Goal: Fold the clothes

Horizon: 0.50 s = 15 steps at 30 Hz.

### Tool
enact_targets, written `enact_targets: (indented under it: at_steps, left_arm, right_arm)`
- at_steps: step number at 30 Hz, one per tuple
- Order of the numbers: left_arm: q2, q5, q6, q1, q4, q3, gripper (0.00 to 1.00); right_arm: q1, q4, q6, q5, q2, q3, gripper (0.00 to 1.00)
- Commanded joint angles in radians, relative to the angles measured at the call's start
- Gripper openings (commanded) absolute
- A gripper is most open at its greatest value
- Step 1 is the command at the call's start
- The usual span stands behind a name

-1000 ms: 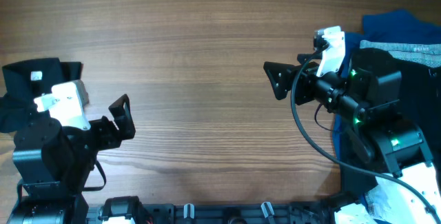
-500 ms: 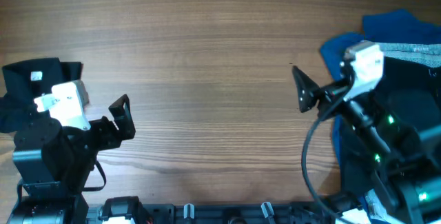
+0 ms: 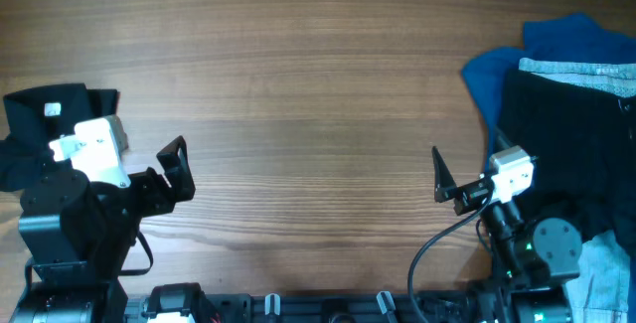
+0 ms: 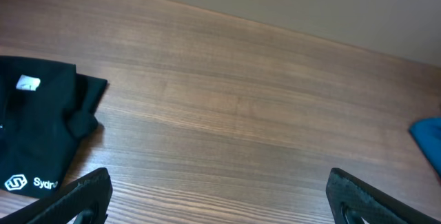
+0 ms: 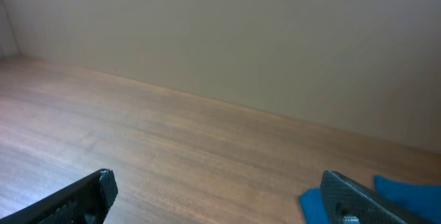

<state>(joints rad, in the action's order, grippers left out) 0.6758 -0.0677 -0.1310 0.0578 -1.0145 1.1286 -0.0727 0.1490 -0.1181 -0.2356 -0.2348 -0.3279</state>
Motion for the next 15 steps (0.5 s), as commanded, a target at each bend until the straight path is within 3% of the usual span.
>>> enact_targets:
  at_steps: [1, 5, 11, 15]
  left_arm:
    - [-0.002, 0.014, 0.023, -0.007, 0.003, -0.002, 1.00]
    - [-0.002, 0.014, 0.023, -0.007, 0.003, -0.002, 1.00]
    - [-0.002, 0.014, 0.023, -0.007, 0.003, -0.002, 1.00]
    - [-0.002, 0.014, 0.023, -0.007, 0.003, -0.002, 1.00]
  right_arm:
    - [0.005, -0.014, -0.013, -0.023, 0.120, 0.070, 1.00]
    - [0.005, -0.027, -0.014, 0.007, 0.232, 0.139, 1.00]
    - [0.005, -0.050, -0.013, 0.010, 0.232, 0.229, 1.00]
    - [0.005, -0.166, -0.012, 0.010, 0.232, 0.321, 1.00]
